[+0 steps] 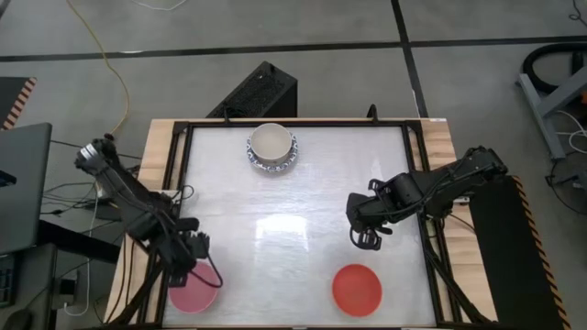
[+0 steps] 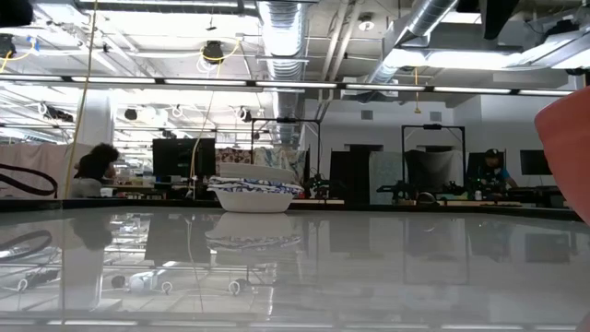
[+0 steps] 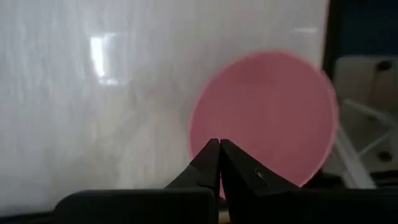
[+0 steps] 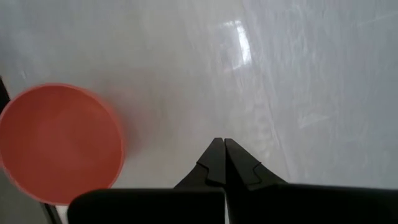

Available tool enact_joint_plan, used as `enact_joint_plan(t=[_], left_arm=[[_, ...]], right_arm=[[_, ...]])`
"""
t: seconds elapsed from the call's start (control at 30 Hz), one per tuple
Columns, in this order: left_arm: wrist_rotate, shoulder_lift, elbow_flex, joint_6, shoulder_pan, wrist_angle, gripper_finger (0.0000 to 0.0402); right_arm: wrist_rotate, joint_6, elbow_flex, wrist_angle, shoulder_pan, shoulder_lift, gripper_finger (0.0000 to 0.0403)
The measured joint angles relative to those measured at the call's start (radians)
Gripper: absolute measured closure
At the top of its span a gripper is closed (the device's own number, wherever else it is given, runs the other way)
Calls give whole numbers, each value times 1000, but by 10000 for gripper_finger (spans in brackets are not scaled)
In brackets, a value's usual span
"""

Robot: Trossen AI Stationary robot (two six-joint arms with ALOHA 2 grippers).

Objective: Nest bowls inside each other
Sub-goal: Stack the pink bowl on top of the white bowl

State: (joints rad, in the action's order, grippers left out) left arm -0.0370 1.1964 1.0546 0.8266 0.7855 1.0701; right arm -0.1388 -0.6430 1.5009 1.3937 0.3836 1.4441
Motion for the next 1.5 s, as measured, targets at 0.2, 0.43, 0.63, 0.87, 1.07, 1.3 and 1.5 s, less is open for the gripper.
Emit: enact_joint_plan(t=[0.2,0.43,0.63,0.87,1.07,1.3,1.5], left_arm=[[-12,64,0,70,53,17,401],[-112,129,0,114,134,-104,401],[-108,218,0,89,157,-133,401],[-107,328,-1,-32,139,-135,401],[-30,361,-2,-148,81,-140,402],[87,360,-32,-367,49,-153,402],[128,360,-125,-512,22,-217,401]], right_arm=[[-30,0,0,0,0,0,394],[-55,-12,0,-5,0,0,394],[-56,-12,0,-12,0,0,394],[-56,-12,0,-13,0,0,394],[-56,-11,0,-12,0,0,394],[-56,-11,0,-12,0,0,394],[-53,-12,0,-13,0,-3,394]])
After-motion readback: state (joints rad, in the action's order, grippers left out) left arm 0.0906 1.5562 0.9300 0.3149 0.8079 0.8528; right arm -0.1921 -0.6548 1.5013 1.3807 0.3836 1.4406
